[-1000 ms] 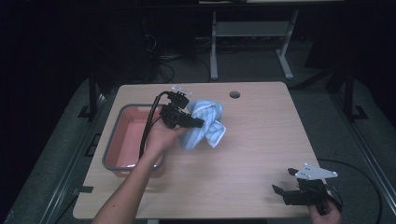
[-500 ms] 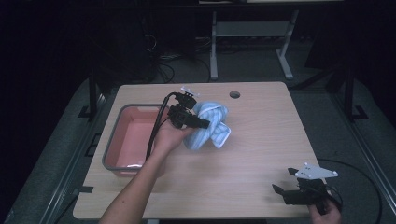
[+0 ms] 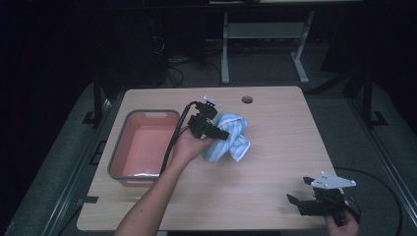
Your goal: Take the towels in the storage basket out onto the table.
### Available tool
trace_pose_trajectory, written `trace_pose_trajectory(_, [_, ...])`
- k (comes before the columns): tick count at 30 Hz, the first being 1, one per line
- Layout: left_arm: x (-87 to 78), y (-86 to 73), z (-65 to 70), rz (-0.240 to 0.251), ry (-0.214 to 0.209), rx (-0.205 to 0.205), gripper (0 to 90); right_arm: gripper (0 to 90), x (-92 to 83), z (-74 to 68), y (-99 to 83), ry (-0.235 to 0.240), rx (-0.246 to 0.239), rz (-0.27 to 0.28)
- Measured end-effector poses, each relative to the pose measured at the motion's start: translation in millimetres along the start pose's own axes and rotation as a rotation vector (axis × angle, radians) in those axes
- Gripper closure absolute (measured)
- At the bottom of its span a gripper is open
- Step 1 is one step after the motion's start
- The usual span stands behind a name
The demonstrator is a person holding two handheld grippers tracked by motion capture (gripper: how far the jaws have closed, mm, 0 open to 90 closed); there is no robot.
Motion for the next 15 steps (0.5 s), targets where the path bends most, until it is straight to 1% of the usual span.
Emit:
trace_pose_trajectory(5, [13.5, 2.0, 2.2, -0.002, -0.005, -0.017, 60.7, 13.8, -0.1, -0.3, 0.1, 0.000, 0.004, 0.003])
trace_pose_trajectory(7, [18.2, 2.5, 2.3, -0.012, -0.004, -0.019, 60.7, 13.8, -0.2, -0.4, 0.1, 0.001, 0.005, 0.002])
trace_pose_trajectory(9, [24.6, 3.1, 3.7, -0.007, -0.007, -0.031, 60.7, 13.8, -0.2, -0.5, 0.2, 0.001, 0.005, 0.003])
trace_pose_trajectory(10, [27.5, 3.0, 3.4, -0.017, -0.008, -0.023, 60.7, 13.9, -0.2, -0.5, 0.2, 0.002, 0.005, 0.002])
trace_pose_trajectory(14, [38.8, 2.8, 3.4, -0.042, -0.005, -0.023, 60.7, 13.9, -0.4, -0.5, 0.3, 0.000, 0.006, 0.004])
trace_pose_trajectory(15, [42.0, 3.3, 4.1, -0.036, -0.007, -0.033, 60.7, 13.8, -0.4, -0.5, 0.5, 0.000, 0.002, 0.006])
Point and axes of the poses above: each handheld gripper's, and its own axes: x roughly forward along the jaws, y roughly out of its top, z roughly to its right, the point moved 3 cm from there along x, roughly forward along the jaws, and after that the axes turned 8 degrees about -z, right-handed, at the moved point
